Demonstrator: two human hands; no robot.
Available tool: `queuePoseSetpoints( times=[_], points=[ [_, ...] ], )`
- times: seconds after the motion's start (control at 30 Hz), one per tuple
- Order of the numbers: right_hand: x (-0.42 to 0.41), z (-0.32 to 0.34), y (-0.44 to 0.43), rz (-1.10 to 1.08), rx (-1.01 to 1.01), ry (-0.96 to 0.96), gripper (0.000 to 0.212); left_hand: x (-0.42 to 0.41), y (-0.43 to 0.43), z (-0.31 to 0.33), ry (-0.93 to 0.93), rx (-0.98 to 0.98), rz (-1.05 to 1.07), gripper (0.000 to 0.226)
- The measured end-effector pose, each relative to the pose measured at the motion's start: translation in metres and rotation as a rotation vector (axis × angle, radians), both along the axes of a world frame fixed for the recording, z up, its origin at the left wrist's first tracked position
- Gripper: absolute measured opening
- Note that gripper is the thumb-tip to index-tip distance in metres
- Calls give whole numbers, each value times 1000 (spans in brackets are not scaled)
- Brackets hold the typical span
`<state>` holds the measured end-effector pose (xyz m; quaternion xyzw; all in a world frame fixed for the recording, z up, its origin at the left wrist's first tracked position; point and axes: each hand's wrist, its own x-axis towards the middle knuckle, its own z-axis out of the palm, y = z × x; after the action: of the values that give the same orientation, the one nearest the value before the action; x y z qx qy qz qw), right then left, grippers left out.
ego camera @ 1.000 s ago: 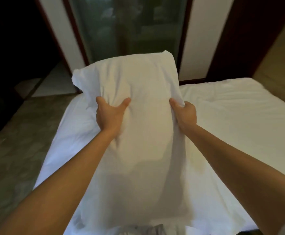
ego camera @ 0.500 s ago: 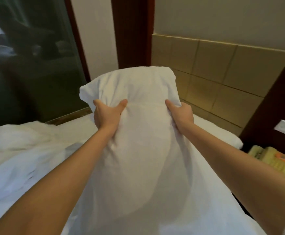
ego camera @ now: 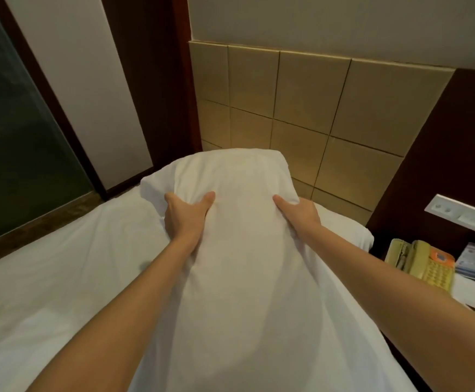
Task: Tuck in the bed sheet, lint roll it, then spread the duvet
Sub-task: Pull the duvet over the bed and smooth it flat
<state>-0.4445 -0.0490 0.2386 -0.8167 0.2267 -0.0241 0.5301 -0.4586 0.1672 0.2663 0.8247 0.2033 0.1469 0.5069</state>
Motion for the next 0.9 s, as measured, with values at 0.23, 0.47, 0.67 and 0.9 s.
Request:
queuePoseSetpoints(
  times=[0.23,0.47,0.67,0.9],
  points=[
    [84,-36,-19,41,29,108,82,72,-18,-38,94,-14,42,64],
    [182,-71,-49,144,13,183,83,138,-57,-68,159,-23,167,69],
    [286,-85,-84,278,43,218,89,220,-103,-80,203,-17,330,71],
    [404,-71,-118,360,-47,153,61,318,-143,-77,153,-62,408,69]
  ],
)
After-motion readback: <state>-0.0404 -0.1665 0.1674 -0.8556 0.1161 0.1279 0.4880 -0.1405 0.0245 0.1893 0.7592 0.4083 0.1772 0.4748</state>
